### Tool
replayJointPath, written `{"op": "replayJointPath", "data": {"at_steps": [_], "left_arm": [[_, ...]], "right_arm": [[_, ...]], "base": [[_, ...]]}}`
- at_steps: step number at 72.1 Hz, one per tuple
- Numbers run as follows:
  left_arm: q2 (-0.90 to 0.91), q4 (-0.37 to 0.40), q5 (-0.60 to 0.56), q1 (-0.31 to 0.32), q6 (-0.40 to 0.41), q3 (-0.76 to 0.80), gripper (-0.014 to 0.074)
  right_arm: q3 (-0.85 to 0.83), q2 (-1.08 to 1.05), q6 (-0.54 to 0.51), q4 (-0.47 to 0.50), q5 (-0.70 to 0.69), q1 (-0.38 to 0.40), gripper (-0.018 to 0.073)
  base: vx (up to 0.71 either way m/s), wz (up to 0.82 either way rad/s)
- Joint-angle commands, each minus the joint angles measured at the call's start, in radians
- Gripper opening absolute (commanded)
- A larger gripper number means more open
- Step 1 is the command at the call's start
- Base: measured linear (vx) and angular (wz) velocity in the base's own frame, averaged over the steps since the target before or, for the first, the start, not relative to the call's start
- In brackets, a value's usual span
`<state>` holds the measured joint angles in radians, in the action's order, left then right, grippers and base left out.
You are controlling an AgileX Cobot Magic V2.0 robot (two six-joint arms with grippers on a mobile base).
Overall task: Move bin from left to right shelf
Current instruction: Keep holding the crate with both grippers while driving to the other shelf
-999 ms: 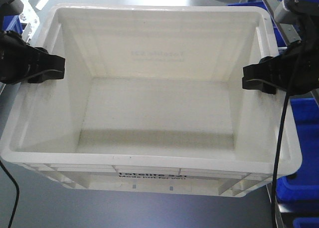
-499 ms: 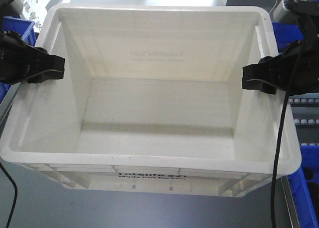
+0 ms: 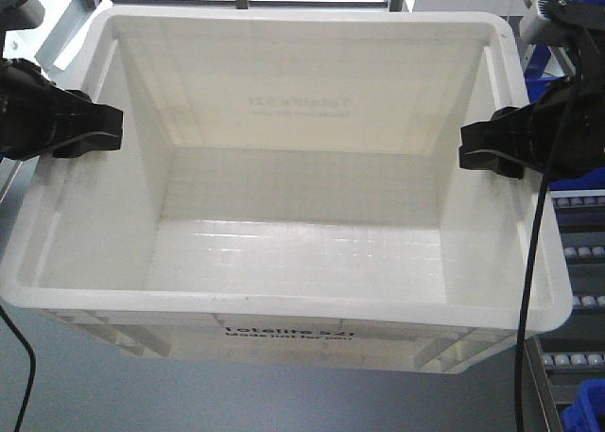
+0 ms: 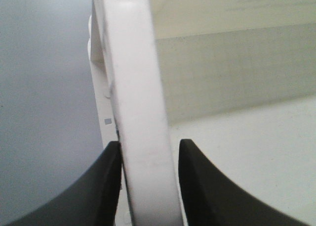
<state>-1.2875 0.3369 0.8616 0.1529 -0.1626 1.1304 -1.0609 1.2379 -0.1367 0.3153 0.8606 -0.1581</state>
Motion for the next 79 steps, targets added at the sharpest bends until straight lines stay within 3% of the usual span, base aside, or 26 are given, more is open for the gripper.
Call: {"op": "replayJointPath", "data": {"at_steps": [1,79], "left_arm": [[0.047,0.058,-0.069,0.008,-0.046,0.035,0.0002],[0.047,0.058,-0.069,0.008,-0.046,0.035,0.0002]], "right_arm": [[-0.036,-0.032,-0.030,0.009,-0.085,0.004,-0.0005],[-0.036,-0.032,-0.030,0.009,-0.084,0.004,-0.0005]], "base": [[0.47,-0.08],[0.47,-0.01]]}}
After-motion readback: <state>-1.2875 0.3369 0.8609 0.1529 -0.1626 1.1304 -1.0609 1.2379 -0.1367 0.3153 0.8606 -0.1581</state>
